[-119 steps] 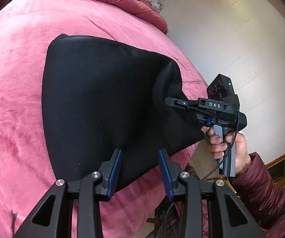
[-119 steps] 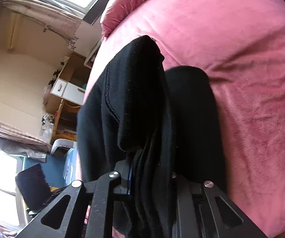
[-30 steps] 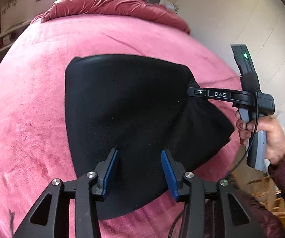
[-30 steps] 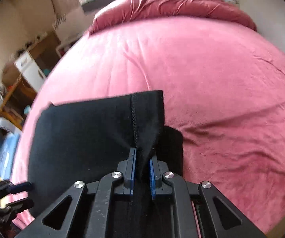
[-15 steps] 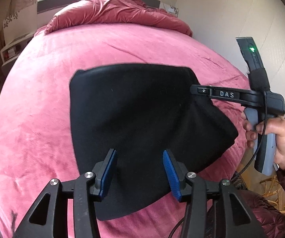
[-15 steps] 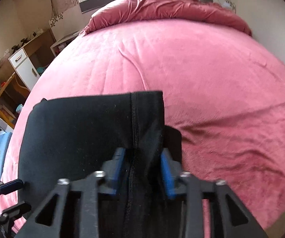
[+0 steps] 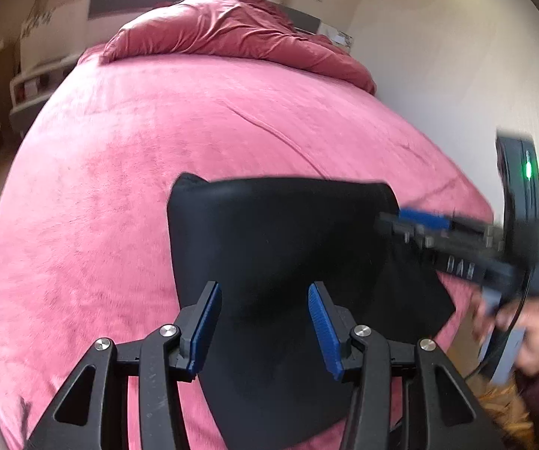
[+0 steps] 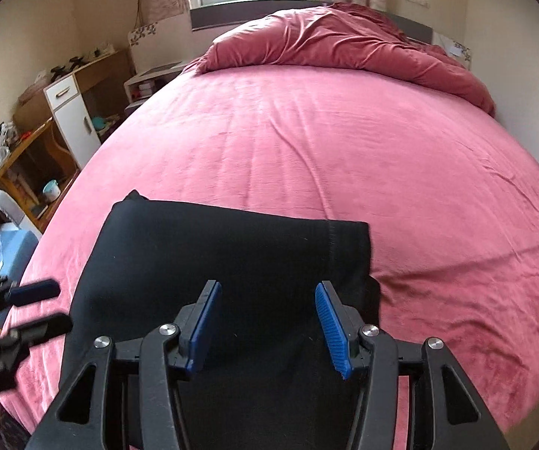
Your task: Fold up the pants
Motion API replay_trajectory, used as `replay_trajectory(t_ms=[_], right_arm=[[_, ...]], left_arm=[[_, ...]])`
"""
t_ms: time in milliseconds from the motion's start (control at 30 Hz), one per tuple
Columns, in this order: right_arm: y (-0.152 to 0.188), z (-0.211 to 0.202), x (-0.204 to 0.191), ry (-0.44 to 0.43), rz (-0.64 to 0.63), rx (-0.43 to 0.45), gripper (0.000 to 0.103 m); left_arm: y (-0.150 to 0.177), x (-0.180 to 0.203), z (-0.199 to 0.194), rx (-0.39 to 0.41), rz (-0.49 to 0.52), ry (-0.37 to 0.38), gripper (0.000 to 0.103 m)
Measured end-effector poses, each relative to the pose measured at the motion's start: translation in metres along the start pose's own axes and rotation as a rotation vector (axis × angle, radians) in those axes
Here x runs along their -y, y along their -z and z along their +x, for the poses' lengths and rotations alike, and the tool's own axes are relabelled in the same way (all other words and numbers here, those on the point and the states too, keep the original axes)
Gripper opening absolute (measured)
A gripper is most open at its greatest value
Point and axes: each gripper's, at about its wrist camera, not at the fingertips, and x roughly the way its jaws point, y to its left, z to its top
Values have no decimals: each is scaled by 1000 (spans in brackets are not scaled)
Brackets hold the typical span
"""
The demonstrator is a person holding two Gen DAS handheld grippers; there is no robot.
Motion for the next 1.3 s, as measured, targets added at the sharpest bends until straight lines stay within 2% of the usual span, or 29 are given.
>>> replay_trajectory(t_ms=[133, 233, 333, 433, 500, 533, 567, 600, 633, 667, 767, 900, 967, 1033, 1100, 1133, 1167, 1200, 1233, 1300], right_arm=[[-3, 22, 6, 0, 28, -56, 53], [-1, 42, 16, -11, 68, -97, 53], [1, 55, 21, -32, 85, -98, 53], [3, 57, 22, -54, 91, -87, 53], [3, 47, 30, -107, 105, -64, 55], [3, 43, 34, -134, 117, -56, 56], [5, 37, 38, -155, 134, -46, 58], [8, 30, 43, -160, 149, -35, 65], [12, 25, 49, -157, 162, -27, 81], [16, 20, 54, -157, 178, -22, 87], [31, 15, 74, -173, 234, -55, 87], [56, 32, 96, -199, 315, -149, 87], [66, 42, 103, -259, 371, -180, 87], [73, 52, 108, -344, 422, -200, 87], [81, 64, 110, -416, 462, -216, 88], [82, 67, 109, -436, 465, -213, 86], [81, 68, 107, -466, 447, -208, 73], [80, 67, 104, -464, 433, -209, 70], [78, 65, 101, -471, 420, -207, 58], [71, 56, 94, -482, 393, -195, 50]], left_arm=[[-26, -19, 24, -40, -83, 39, 49], [-35, -32, 58, -133, -126, -3, 49], [-33, -44, 82, -174, -172, -35, 49], [-27, -46, 74, -129, -171, -18, 49], [-19, -50, 61, -102, -169, 9, 52], [-14, -55, 52, -88, -182, 34, 56], [-10, -60, 46, -77, -192, 55, 72], [-4, -64, 40, -70, -201, 71, 81], [3, -71, 35, -68, -209, 93, 82], [8, -74, 33, -70, -214, 105, 82], [27, -85, 31, -101, -233, 164, 81], [44, -86, 35, -145, -256, 256, 80], [45, -85, 41, -160, -272, 297, 79], [45, -79, 52, -189, -297, 348, 74], [46, -75, 61, -220, -304, 363, 70], [46, -72, 62, -217, -289, 373, 68], [47, -70, 59, -209, -279, 377, 63], [46, -68, 55, -195, -266, 383, 57], [42, -65, 49, -177, -252, 396, 54], [34, -58, 42, -141, -233, 427, 49]])
